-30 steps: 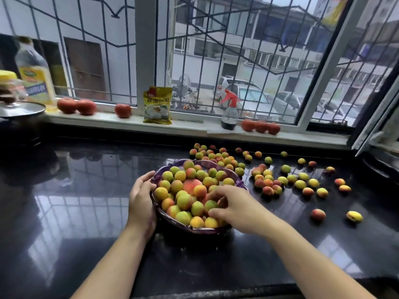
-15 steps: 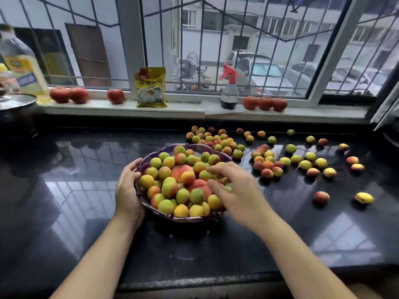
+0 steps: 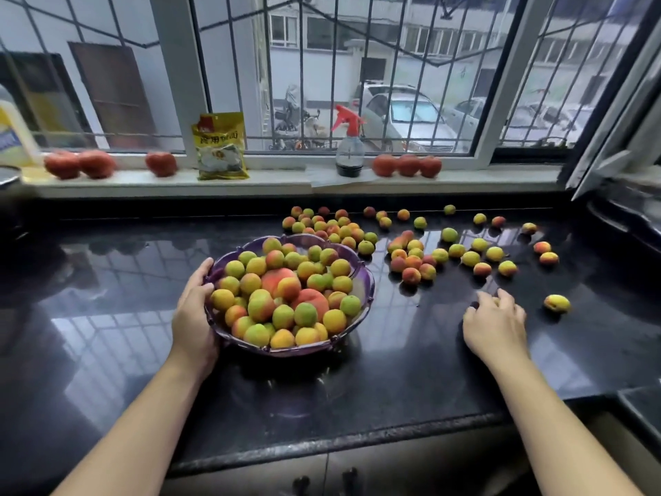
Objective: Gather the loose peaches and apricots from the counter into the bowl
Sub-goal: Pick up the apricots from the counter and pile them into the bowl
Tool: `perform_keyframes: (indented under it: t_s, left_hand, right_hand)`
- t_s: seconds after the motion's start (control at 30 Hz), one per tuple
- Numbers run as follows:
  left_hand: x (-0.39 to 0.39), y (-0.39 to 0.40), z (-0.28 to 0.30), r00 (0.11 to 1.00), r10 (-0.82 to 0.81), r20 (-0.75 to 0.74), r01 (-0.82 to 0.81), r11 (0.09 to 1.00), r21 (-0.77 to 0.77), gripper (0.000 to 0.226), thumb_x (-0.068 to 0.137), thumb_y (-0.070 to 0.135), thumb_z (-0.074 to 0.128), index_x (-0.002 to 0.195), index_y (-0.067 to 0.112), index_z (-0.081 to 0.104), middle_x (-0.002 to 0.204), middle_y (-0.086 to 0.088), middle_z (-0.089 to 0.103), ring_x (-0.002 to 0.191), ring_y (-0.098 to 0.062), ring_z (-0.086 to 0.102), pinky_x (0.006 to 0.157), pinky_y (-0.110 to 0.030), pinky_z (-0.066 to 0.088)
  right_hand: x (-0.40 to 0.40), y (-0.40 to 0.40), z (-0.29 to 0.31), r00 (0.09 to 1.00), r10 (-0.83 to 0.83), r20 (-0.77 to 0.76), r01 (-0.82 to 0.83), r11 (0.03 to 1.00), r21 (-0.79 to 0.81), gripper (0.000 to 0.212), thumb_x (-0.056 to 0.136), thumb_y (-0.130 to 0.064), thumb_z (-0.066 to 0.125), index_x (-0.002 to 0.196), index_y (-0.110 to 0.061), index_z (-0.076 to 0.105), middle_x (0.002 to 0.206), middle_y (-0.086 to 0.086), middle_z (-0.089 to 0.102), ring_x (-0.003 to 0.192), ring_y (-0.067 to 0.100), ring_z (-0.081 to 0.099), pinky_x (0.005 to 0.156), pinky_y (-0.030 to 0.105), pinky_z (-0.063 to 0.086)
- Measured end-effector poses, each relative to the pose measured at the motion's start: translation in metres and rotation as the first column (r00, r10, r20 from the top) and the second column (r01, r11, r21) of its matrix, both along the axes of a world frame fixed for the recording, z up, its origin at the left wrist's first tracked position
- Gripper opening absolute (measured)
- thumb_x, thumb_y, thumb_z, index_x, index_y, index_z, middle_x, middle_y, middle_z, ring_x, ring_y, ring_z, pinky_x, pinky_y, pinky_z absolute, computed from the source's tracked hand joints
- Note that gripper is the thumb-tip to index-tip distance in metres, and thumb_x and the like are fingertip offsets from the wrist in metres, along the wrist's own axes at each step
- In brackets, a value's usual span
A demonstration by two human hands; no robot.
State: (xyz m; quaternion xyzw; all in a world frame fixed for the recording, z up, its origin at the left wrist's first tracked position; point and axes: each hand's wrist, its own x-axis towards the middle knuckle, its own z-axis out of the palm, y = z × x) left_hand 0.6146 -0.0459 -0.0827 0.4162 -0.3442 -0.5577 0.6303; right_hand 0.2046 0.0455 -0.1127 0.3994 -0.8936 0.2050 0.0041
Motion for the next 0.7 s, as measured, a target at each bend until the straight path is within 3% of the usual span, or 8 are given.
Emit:
perform_keyframes:
  t_s: [0.17,0.23,0.33,0.43,0.6,0.7]
  left_hand:
    - [0.001,0.001,-0.001,1.0,0.01,0.022,-0.01,1.0,-0.008,0.05,0.097,0.016,0.043,0.144,0.021,0.058,0.133,-0.007,0.07,0.123,-0.027,0.067,0.106,-0.047,0.052]
    - [0.001,0.0,-0.001,1.0,0.007,0.02,-0.007,1.0,-0.008,0.051,0.096,0.014,0.043,0.144,0.02,0.058,0.133,-0.009,0.07,0.124,-0.028,0.066,0.104,-0.047,0.052]
    - [0.001,0.0,-0.001,1.0,0.01,0.02,-0.01,1.0,0.003,0.05,0.098,0.011,0.042,0.145,0.018,0.057,0.133,-0.01,0.069,0.124,-0.03,0.066,0.107,-0.048,0.051]
    - [0.001,-0.001,-0.001,1.0,0.012,0.003,-0.012,1.0,0.011,0.048,0.097,0.009,0.042,0.142,0.018,0.059,0.131,-0.012,0.07,0.125,-0.032,0.065,0.109,-0.051,0.049]
    - [-0.001,-0.005,0.0,0.999,0.025,-0.021,-0.024,0.999,0.033,0.046,0.096,0.005,0.04,0.132,0.019,0.066,0.125,-0.014,0.073,0.124,-0.035,0.065,0.111,-0.055,0.047]
    - [-0.003,-0.007,0.0,0.999,0.043,-0.027,-0.042,0.998,0.036,0.045,0.097,0.004,0.04,0.128,0.02,0.069,0.122,-0.013,0.075,0.119,-0.034,0.068,0.108,-0.053,0.049]
  right_hand:
    - [0.015,0.004,0.007,0.998,0.058,0.015,-0.055,0.986,-0.16,0.045,0.094,0.002,0.051,0.137,-0.004,0.06,0.139,0.02,0.049,0.126,0.043,0.046,0.106,0.044,0.04]
    - [0.031,0.005,0.018,0.99,0.138,0.022,-0.127,0.953,-0.275,0.039,0.095,0.0,0.056,0.134,-0.004,0.063,0.133,0.018,0.055,0.122,0.04,0.053,0.102,0.04,0.043]
    - [0.068,0.001,0.05,0.926,0.368,0.085,-0.292,0.84,-0.458,0.033,0.097,-0.012,0.065,0.131,-0.012,0.064,0.122,0.005,0.063,0.112,0.023,0.061,0.09,0.023,0.044]
    - [0.101,-0.006,0.08,0.729,0.649,0.218,-0.452,0.695,-0.559,0.032,0.098,-0.017,0.065,0.129,-0.023,0.063,0.115,-0.007,0.067,0.101,0.011,0.067,0.077,0.017,0.054]
    - [0.123,-0.043,0.105,0.356,0.86,0.365,-0.682,0.506,-0.528,0.033,0.097,-0.012,0.065,0.12,-0.035,0.071,0.122,-0.013,0.064,0.119,0.006,0.062,0.1,0.032,0.054]
    - [0.126,-0.069,0.114,0.267,0.892,0.365,-0.817,0.411,-0.405,0.037,0.099,-0.014,0.063,0.124,-0.041,0.068,0.125,-0.018,0.066,0.121,0.001,0.06,0.103,0.035,0.053]
